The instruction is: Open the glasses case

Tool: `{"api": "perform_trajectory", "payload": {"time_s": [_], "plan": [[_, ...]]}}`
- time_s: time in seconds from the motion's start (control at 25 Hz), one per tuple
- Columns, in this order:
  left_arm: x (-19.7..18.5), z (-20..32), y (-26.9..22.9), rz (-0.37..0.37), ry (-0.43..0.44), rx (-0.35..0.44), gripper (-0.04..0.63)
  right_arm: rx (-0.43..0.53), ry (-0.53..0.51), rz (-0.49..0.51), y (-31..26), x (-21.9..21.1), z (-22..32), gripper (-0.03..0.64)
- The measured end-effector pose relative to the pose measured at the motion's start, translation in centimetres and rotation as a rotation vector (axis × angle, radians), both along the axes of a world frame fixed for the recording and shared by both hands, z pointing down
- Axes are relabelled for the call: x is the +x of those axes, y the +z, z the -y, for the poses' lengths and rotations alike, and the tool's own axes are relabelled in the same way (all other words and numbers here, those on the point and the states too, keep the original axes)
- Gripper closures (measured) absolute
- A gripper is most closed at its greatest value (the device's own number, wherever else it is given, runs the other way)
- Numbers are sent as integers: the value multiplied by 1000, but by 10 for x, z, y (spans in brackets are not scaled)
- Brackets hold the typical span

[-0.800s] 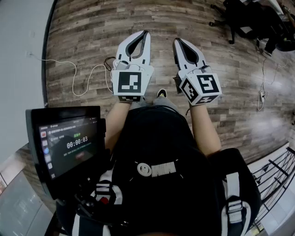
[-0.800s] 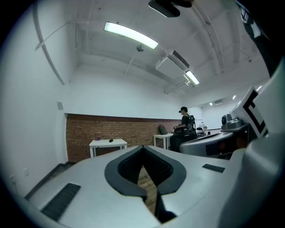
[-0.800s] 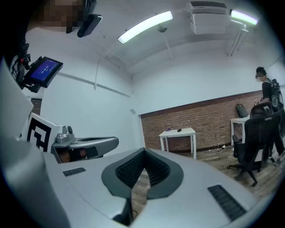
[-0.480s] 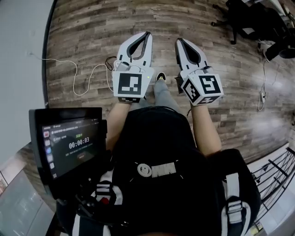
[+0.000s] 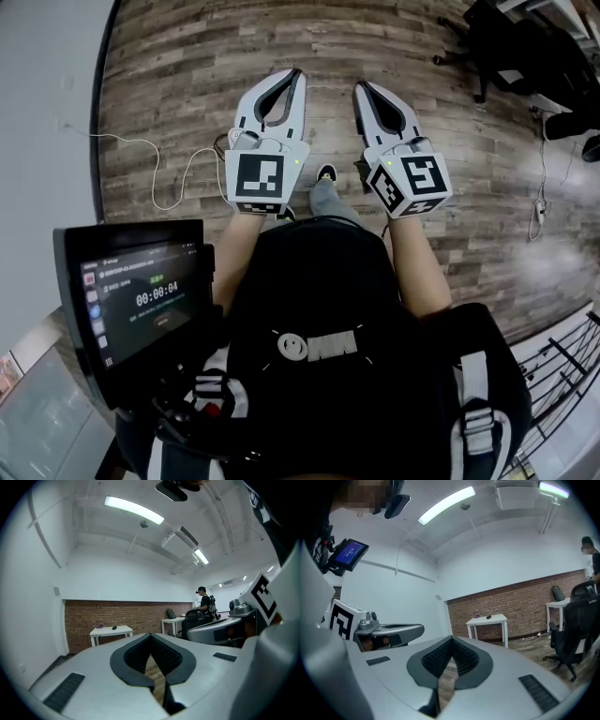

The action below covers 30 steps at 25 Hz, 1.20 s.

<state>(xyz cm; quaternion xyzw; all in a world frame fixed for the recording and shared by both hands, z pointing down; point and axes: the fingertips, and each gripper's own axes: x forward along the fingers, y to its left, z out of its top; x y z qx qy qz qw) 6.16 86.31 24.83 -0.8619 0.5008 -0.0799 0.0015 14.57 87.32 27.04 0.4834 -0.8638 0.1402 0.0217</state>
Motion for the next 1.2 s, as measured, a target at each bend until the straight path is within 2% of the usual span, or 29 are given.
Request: {"api": "perform_trajectory", "payload": {"time_s": [0.28, 0.56, 0.88, 1.2], "plan": [[40, 53, -4, 25, -19, 9, 592, 10, -20, 16, 0, 45, 55, 620], [66, 87, -5, 60, -27, 11, 592, 21, -48, 49, -2, 66, 94, 620], [65, 128, 5, 73, -19, -10, 592, 8, -61, 36, 8, 57, 132, 620], [38, 190, 12, 69, 9, -11, 592, 9, -47, 21, 10, 28, 193, 620]]}}
